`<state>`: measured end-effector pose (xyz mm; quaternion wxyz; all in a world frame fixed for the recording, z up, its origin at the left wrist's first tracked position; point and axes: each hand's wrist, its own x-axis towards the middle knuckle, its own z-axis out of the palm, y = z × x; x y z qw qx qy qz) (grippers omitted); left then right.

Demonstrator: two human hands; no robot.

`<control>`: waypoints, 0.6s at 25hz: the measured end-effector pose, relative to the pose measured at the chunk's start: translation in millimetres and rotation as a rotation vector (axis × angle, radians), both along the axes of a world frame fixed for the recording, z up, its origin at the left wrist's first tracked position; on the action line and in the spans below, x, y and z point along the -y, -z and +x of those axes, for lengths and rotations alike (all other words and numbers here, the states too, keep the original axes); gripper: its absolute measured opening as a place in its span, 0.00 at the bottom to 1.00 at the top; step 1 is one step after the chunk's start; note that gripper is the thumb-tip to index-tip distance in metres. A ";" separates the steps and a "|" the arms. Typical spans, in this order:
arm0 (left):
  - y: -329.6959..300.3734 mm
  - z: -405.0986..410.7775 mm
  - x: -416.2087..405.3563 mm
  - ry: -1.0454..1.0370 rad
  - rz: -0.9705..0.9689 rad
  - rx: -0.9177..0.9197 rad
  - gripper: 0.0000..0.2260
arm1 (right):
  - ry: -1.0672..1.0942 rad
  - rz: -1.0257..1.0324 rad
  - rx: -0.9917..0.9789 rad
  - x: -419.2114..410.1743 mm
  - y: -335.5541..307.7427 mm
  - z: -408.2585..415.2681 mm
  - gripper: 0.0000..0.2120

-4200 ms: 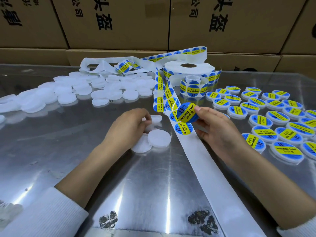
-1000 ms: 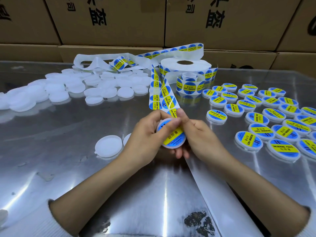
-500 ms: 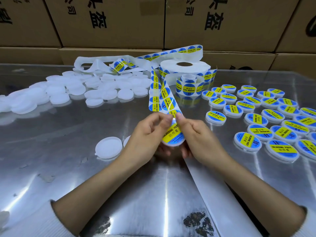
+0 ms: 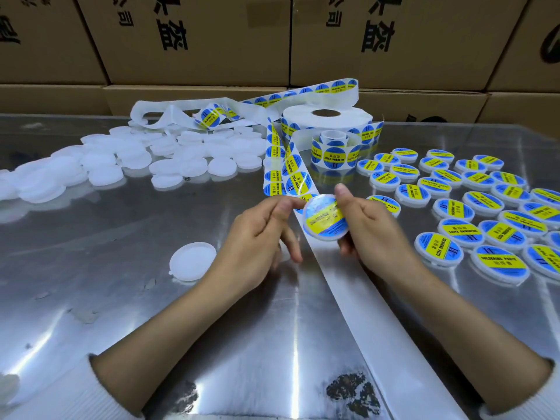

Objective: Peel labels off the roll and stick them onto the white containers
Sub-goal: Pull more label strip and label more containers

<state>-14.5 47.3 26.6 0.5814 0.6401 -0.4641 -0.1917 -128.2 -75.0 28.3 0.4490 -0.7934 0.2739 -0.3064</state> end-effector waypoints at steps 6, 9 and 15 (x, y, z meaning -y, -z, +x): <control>6.1 14.5 -3.6 -0.160 0.178 0.571 0.07 | 0.302 -0.227 -0.399 21.0 2.6 -13.7 0.27; 15.4 18.9 -3.9 -0.113 0.327 0.685 0.16 | 0.432 -0.299 -0.575 24.9 3.8 -16.4 0.24; 21.2 26.1 -1.8 -0.084 0.355 0.685 0.14 | 0.462 -0.492 -0.524 21.3 -0.9 -16.6 0.16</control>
